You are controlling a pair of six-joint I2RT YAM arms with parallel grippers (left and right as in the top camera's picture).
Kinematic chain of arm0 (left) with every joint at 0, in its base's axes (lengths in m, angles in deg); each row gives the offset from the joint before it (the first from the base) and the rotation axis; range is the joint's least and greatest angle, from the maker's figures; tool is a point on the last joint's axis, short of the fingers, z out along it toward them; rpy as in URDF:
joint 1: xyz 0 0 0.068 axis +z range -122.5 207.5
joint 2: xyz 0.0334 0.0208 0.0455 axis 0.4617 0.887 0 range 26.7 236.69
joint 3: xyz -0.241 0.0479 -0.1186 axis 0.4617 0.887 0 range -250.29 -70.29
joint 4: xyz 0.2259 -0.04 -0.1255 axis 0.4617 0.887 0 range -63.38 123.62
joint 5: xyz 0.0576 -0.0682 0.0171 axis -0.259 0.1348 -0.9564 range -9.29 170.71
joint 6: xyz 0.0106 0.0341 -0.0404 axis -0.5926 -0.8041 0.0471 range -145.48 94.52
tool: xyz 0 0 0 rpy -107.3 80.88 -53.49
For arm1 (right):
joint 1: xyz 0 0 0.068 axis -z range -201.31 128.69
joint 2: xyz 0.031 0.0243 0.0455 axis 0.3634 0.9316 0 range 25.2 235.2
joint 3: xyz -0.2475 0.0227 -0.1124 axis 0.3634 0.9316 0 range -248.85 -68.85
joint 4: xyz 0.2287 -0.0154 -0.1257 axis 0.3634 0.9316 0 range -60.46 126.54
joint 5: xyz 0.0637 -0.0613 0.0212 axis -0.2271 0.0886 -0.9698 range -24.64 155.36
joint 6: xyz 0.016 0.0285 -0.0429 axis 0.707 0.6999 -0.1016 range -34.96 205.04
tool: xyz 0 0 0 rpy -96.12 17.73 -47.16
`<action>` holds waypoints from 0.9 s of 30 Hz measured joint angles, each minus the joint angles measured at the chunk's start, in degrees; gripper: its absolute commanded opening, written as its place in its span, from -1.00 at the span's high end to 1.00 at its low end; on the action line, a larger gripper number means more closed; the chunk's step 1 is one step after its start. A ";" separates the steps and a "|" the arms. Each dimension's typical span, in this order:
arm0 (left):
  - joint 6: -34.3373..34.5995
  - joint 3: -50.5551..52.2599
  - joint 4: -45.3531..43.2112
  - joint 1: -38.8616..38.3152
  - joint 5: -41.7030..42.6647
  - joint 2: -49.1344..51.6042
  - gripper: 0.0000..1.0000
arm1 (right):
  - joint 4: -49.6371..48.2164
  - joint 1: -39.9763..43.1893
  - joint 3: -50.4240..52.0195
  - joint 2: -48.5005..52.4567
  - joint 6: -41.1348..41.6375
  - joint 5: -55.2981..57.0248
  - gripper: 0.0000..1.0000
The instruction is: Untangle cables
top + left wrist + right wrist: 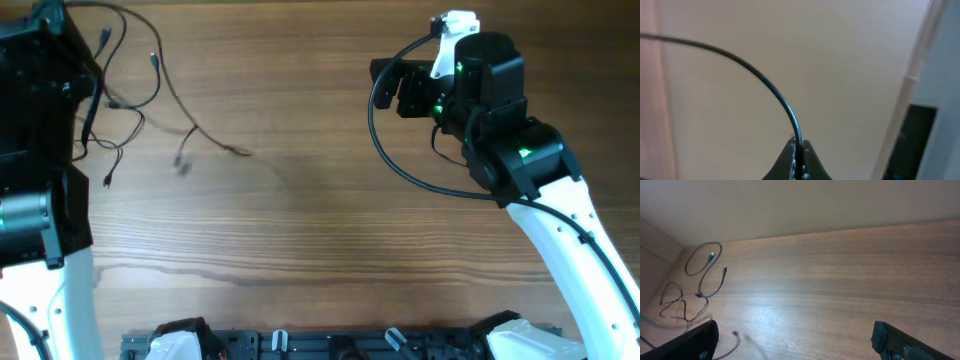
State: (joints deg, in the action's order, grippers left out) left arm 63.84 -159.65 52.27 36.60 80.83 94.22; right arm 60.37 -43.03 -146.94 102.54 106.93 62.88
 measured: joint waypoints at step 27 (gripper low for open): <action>-43.43 -0.28 24.52 -0.11 14.29 2.67 0.92 | -0.81 0.00 0.00 2.78 1.49 0.02 -0.99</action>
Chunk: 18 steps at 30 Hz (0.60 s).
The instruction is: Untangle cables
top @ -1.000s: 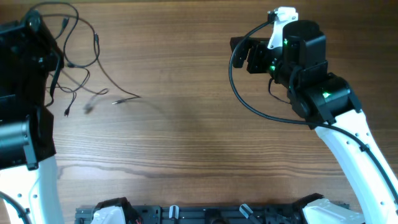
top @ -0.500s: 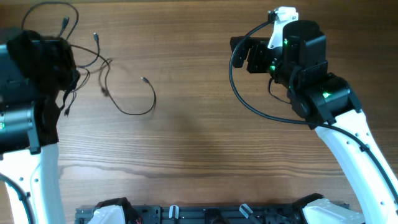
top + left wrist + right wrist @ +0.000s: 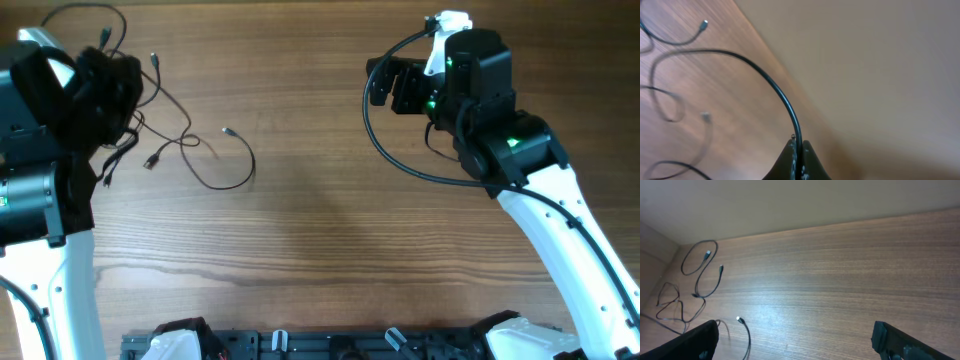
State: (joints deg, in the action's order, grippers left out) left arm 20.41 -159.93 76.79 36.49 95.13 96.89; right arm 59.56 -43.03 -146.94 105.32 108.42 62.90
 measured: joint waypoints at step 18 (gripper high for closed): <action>-48.43 -0.09 16.63 -0.15 -10.08 6.93 0.92 | -5.29 0.00 0.00 0.48 1.92 0.00 -0.99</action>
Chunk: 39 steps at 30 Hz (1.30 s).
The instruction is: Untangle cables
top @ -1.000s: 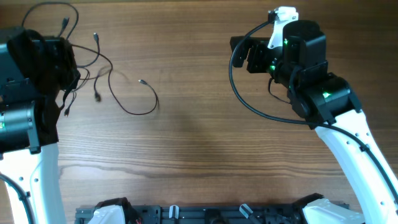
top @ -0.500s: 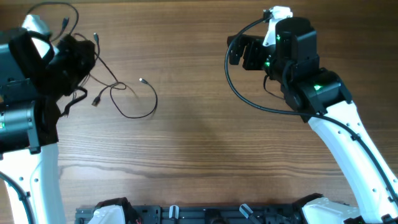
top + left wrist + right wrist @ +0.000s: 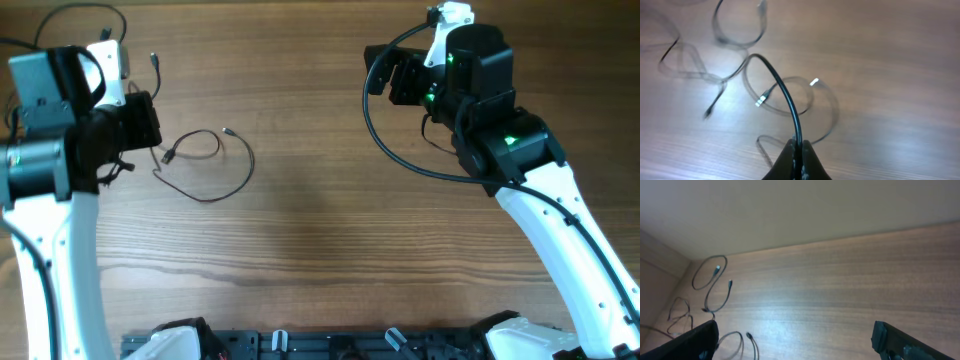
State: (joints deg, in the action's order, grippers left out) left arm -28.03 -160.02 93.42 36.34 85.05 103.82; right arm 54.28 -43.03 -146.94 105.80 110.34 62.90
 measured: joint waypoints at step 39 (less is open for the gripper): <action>-3.65 0.00 -18.36 38.16 -22.05 15.82 0.92 | 0.50 0.00 0.00 0.00 0.00 2.56 -0.99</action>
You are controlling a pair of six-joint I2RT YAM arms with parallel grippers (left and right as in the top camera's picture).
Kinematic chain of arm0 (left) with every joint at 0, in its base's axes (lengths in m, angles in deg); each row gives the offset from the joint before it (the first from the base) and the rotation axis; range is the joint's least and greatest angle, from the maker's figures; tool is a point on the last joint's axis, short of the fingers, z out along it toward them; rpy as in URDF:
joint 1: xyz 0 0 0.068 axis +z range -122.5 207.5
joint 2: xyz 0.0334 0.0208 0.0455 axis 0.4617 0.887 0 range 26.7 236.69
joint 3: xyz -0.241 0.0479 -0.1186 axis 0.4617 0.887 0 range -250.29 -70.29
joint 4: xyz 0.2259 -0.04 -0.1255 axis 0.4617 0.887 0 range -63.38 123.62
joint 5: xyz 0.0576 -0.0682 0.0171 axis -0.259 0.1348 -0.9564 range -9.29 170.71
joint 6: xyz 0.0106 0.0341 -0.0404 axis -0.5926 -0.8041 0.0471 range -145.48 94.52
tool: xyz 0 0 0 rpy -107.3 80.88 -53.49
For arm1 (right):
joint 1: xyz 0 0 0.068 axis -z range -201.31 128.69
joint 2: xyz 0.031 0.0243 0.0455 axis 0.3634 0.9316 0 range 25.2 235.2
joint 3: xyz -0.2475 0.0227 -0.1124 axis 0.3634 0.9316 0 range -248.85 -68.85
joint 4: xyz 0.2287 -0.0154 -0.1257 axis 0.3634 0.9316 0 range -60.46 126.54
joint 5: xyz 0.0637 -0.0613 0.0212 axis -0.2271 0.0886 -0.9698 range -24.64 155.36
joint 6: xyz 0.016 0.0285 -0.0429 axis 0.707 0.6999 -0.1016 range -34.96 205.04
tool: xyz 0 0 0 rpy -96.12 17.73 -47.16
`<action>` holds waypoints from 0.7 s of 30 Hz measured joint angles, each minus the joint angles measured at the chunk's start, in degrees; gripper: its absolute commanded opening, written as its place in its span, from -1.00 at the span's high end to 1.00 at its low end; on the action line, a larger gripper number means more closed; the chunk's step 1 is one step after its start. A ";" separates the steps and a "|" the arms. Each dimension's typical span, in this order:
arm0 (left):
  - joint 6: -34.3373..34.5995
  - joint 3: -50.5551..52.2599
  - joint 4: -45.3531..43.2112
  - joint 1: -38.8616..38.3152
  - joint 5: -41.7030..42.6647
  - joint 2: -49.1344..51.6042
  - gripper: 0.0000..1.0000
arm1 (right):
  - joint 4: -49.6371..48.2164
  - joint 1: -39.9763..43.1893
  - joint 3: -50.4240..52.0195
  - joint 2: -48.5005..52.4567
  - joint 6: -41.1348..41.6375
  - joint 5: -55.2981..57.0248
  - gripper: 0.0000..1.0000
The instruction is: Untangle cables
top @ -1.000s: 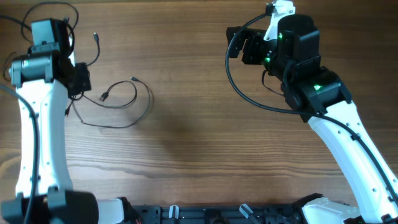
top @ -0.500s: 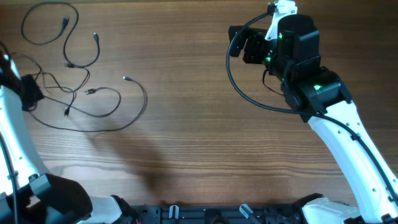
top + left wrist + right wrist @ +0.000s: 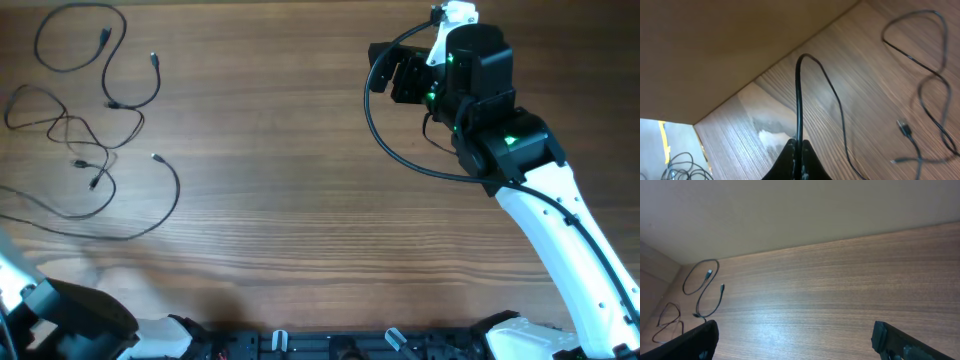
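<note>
Several thin black cables lie at the table's far left. A looped cable (image 3: 100, 55) (image 3: 702, 280) sits at the back corner, with a tangled thin cable (image 3: 75, 135) in front of it. A long cable (image 3: 150, 215) (image 3: 799, 100) curves from the left edge to a free plug. My left gripper (image 3: 799, 150) is shut on this long cable, and it is out of the overhead view past the left edge. My right gripper (image 3: 385, 72) (image 3: 795, 345) hangs open over the back right of the table, holding nothing.
The left arm's body (image 3: 70, 320) shows at the front left corner. The right arm (image 3: 520, 160) reaches in from the front right, with its own black hose looping beside it. A beige wall stands behind the table's back edge (image 3: 840, 237).
My left gripper was over the cables at the back left. It is now off the table's left side, still shut on the long cable, which lies drawn out in a wide curve. My right gripper hardly moved.
My left gripper was shut on a cable at the far back left, with the cables bunched beside it. It then held the cable over the pile, a little further right each time. Now it is past the left edge and the cables lie spread apart.
</note>
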State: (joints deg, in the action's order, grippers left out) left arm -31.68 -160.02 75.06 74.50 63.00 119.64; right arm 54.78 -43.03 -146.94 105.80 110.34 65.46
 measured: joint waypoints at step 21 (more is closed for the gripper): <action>0.52 -0.02 -5.49 2.69 9.40 9.51 -1.00 | 1.53 0.00 0.00 0.04 0.02 0.00 -1.00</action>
State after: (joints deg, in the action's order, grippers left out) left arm -31.15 -160.04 69.58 77.19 72.39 129.15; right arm 56.31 -43.03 -146.94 105.84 110.36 65.46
